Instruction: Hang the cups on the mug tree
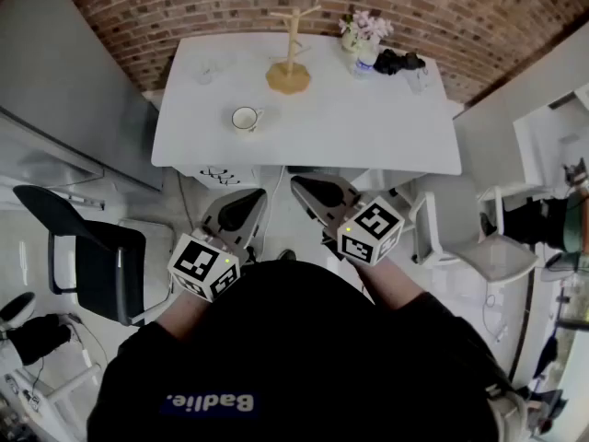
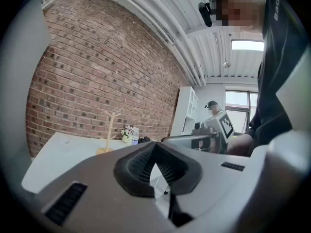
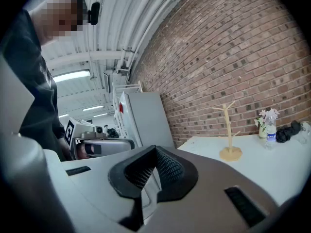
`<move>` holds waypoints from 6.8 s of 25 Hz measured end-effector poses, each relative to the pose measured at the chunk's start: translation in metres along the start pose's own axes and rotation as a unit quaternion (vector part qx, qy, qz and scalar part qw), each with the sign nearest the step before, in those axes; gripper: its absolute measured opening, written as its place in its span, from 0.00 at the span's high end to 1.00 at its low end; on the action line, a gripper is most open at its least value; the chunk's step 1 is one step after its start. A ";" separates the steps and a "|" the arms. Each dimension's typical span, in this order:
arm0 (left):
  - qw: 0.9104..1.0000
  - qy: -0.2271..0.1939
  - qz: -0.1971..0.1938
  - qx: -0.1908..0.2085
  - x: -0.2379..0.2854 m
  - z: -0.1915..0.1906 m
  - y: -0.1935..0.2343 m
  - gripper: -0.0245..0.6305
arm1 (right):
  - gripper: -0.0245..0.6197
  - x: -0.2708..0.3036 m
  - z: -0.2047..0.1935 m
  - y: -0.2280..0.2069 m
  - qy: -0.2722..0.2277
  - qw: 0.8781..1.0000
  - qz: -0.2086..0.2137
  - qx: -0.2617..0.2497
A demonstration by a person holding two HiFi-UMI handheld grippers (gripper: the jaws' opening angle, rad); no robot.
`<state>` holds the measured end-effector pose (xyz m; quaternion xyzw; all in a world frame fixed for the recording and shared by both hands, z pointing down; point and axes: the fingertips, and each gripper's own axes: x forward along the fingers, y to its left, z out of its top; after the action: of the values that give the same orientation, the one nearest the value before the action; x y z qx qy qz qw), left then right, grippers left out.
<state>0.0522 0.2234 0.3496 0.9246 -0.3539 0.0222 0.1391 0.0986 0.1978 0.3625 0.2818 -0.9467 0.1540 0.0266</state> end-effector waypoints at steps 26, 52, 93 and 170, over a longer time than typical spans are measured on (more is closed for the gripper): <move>1.000 0.001 -0.007 -0.019 0.006 0.014 0.050 0.97 | 0.92 0.047 0.008 -0.012 0.022 1.000 0.002 -0.003; 0.998 0.004 -0.062 -0.030 0.014 0.042 0.250 0.97 | 0.91 0.225 0.011 -0.088 0.083 0.993 -0.073 -0.034; 0.998 0.031 0.015 -0.056 0.023 0.041 0.308 0.97 | 0.74 0.263 -0.198 -0.172 0.501 0.717 0.138 -0.465; 0.939 0.255 -0.125 0.196 0.240 -0.077 0.379 0.58 | 0.79 0.283 -0.014 -0.280 0.075 0.987 0.144 0.019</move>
<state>-0.0136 -0.1805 0.5482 0.9337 -0.1769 0.3082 0.0426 0.0119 -0.1691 0.4920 0.1305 -0.9696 0.1949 0.0697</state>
